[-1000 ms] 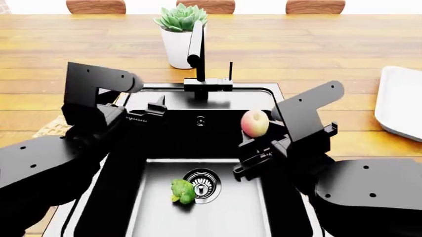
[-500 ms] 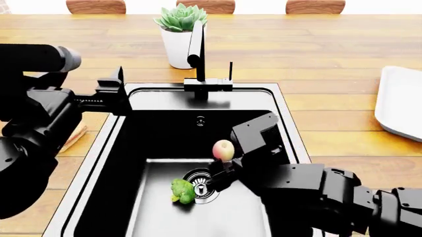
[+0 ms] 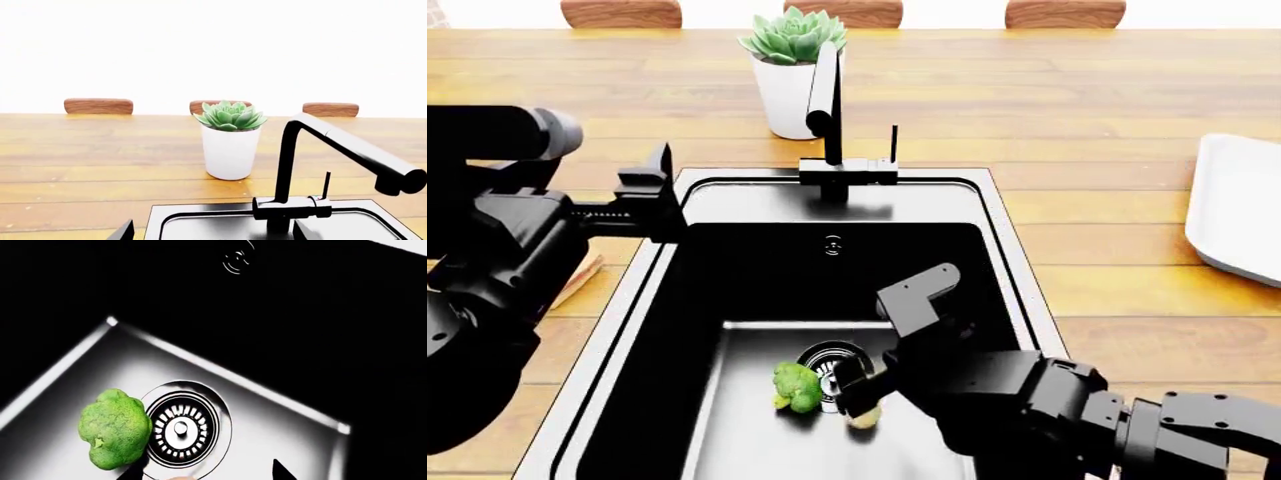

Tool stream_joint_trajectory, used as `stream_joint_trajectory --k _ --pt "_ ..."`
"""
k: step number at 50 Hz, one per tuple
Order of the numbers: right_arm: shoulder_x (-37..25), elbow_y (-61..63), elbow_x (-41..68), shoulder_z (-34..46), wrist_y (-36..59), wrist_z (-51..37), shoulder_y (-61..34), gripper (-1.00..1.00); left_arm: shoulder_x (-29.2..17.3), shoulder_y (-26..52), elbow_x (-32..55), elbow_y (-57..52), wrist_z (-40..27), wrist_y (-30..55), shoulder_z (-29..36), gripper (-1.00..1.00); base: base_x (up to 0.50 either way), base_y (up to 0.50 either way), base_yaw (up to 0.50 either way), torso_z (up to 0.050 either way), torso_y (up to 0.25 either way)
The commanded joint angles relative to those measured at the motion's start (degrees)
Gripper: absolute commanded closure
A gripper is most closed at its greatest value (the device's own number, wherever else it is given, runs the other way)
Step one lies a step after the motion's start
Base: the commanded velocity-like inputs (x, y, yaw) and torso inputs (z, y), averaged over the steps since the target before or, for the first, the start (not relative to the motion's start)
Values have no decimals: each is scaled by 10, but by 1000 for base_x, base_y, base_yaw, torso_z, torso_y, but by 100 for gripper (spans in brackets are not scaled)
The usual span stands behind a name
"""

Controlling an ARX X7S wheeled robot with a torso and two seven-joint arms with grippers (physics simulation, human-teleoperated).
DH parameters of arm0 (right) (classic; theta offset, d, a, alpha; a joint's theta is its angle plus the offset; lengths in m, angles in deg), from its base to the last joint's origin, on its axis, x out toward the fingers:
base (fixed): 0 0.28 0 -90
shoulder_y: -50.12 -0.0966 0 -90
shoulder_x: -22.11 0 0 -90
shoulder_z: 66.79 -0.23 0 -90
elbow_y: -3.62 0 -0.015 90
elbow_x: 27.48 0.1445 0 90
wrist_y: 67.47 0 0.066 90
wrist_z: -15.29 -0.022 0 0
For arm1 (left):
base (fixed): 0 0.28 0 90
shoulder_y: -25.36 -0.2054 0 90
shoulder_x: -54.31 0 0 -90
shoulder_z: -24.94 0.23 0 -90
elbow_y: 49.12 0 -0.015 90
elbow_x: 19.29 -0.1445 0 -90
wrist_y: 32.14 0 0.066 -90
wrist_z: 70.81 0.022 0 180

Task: Pick up the fruits and vegetables and place them in the sink. Turn on the sink faucet to wash them. Then turn the sink off and put them in the tray.

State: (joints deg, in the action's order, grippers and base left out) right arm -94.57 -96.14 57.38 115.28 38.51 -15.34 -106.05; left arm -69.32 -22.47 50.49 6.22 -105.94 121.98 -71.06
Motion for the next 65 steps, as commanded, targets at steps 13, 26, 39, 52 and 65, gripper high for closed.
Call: stream_joint_trajectory --k 13,26,39,52,65 --pt "-128 206 25 -81 -9 -122 -106 -100 -6 -7 12 -4 -7 -9 -11 -100 0 0 0 0 0" --pt "-134 152 47 -140 -44 -163 -151 -100 -7 15 51 -25 -41 -15 -40 -100 0 0 0 0 0" --pt "-36 -34 22 -143 -60 -113 -169 -100 -10 20 66 -33 -55 -18 -48 -100 0 0 0 0 0" --pt "114 -335 -5 -135 -68 -4 -201 -100 -10 19 61 -28 -46 -28 -47 -100 0 0 0 0 0" --pt "267 -627 3 -105 -82 121 -235 -100 -11 8 46 -20 -28 -40 -46 -100 0 0 0 0 0"
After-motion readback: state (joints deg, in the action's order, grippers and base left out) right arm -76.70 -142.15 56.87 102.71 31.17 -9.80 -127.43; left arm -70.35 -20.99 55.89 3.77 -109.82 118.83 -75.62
